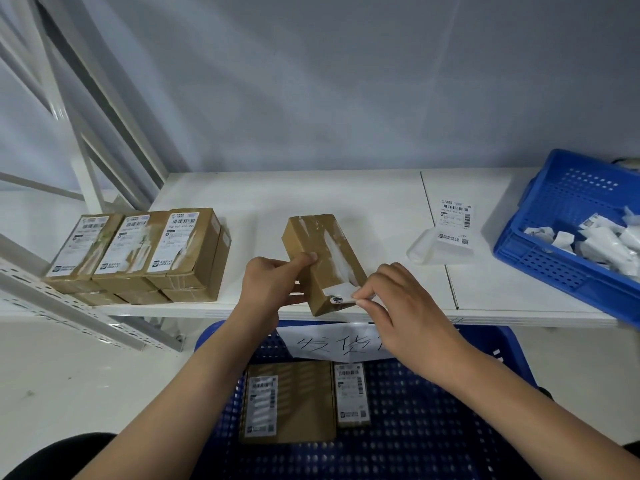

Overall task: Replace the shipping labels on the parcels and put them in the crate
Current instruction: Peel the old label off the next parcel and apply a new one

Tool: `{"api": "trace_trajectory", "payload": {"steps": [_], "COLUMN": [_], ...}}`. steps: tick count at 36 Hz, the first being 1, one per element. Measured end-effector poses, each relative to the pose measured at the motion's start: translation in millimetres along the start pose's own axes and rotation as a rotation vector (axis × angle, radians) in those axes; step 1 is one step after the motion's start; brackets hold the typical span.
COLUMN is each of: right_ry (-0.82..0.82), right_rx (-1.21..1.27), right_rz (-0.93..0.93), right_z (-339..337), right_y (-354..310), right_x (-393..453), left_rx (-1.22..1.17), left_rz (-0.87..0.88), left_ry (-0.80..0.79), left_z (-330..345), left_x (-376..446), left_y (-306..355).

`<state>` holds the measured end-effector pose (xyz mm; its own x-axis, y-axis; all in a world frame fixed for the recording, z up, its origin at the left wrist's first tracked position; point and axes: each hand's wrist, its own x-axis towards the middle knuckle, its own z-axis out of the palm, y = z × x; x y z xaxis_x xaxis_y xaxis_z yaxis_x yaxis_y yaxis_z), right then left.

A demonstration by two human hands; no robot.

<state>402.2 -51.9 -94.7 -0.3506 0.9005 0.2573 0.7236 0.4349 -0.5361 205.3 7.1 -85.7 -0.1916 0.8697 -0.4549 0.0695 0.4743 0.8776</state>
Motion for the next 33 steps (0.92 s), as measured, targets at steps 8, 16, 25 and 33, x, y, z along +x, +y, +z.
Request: {"api": "trace_trajectory", "payload": {"steps": [8,16,25,33], "right_ry": [-0.016,-0.014,-0.004,0.098], "right_rx": [0.019,0.035,0.034,0.074], "right_rz": [0.022,0.028,0.023,0.045], "right_z": [-2,-5,-4,-20], "right_y": [-3,-4,-3,5], "right_x": [0,0,-1,-7], "left_rx": [-0.022,-0.073,-0.072,-0.233], "left_rz": [-0.023,-0.066,-0.083,-0.014], "left_ry": [0.012,0.003,0.002,0.214], "left_z": [-2,-4,-7,-45], "left_x": [3,3,9,19], "left_y": [2,3,2,14]}}
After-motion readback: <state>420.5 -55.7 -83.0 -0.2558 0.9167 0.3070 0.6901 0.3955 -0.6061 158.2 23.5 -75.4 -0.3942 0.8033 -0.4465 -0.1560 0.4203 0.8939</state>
